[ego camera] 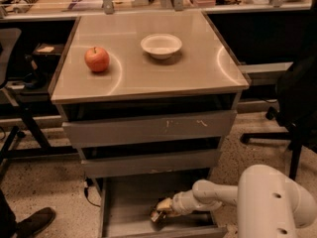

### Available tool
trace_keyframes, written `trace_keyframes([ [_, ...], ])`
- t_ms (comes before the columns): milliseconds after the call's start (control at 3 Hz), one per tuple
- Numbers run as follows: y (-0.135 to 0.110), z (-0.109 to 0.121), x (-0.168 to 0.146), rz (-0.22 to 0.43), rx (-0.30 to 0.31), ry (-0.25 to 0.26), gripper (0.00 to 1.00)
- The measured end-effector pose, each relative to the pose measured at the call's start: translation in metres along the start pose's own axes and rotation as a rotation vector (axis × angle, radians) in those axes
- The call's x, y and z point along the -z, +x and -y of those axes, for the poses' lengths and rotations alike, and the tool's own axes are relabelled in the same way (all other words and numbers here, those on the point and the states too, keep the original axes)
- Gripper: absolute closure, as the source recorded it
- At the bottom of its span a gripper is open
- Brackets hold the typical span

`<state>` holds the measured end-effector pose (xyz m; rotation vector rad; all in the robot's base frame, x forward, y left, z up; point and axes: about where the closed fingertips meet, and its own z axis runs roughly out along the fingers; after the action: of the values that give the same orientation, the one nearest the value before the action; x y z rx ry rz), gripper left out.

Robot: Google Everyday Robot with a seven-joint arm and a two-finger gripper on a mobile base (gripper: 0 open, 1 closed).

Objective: Place orange can into bottom drawer

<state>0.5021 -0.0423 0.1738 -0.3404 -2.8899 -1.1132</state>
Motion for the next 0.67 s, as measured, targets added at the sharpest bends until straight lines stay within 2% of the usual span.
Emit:
trace_keyframes([
  [667, -0.034, 0.002, -0.017, -0.023, 0.017, 0.008, 1.0],
])
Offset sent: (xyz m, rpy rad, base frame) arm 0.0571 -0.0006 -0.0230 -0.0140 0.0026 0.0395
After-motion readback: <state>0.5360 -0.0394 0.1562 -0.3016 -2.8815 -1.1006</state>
